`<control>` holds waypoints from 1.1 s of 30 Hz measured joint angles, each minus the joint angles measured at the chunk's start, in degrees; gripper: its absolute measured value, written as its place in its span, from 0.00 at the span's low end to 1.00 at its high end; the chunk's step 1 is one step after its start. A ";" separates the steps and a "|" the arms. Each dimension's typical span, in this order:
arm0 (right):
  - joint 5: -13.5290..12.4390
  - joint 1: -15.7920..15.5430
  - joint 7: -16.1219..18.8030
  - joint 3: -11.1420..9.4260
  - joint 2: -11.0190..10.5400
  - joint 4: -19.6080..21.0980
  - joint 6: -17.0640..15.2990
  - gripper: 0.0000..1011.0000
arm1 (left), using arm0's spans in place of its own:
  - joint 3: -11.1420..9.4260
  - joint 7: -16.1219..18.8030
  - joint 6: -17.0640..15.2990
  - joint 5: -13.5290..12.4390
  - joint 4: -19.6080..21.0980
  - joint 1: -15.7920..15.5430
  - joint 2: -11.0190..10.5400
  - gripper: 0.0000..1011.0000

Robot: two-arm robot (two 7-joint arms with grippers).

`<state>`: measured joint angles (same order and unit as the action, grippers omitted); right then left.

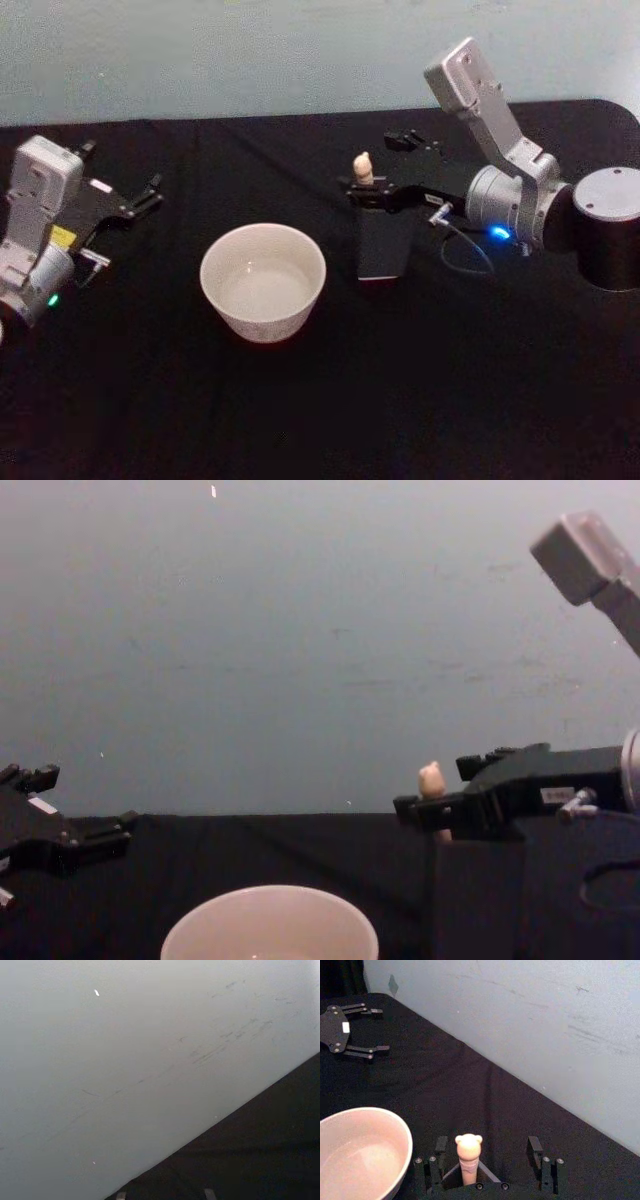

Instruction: Pick up the stirring spoon with one hand, stir inside the cup, then place it back in its original position.

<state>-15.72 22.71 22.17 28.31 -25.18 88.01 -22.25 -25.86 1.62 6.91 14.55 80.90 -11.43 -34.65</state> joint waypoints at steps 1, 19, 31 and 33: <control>0.03 0.03 0.00 -0.06 0.17 -0.10 -0.16 0.99 | 0.00 0.00 0.00 0.00 0.00 0.00 0.00 0.99; -0.96 -0.19 1.24 -1.91 1.61 0.03 -3.23 0.99 | 0.00 0.00 0.00 -0.01 0.00 0.00 0.00 0.99; -2.77 -0.64 2.03 -2.15 0.84 1.25 -3.96 0.99 | 0.00 0.00 0.00 0.00 0.00 0.00 0.00 0.99; -3.02 -0.69 2.11 -2.00 0.71 1.40 -3.99 0.99 | 0.00 0.00 0.00 0.00 0.00 0.00 0.00 0.99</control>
<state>-18.74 22.02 24.29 26.31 -24.47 89.41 -26.25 -25.86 1.62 6.91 14.55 80.90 -11.43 -34.65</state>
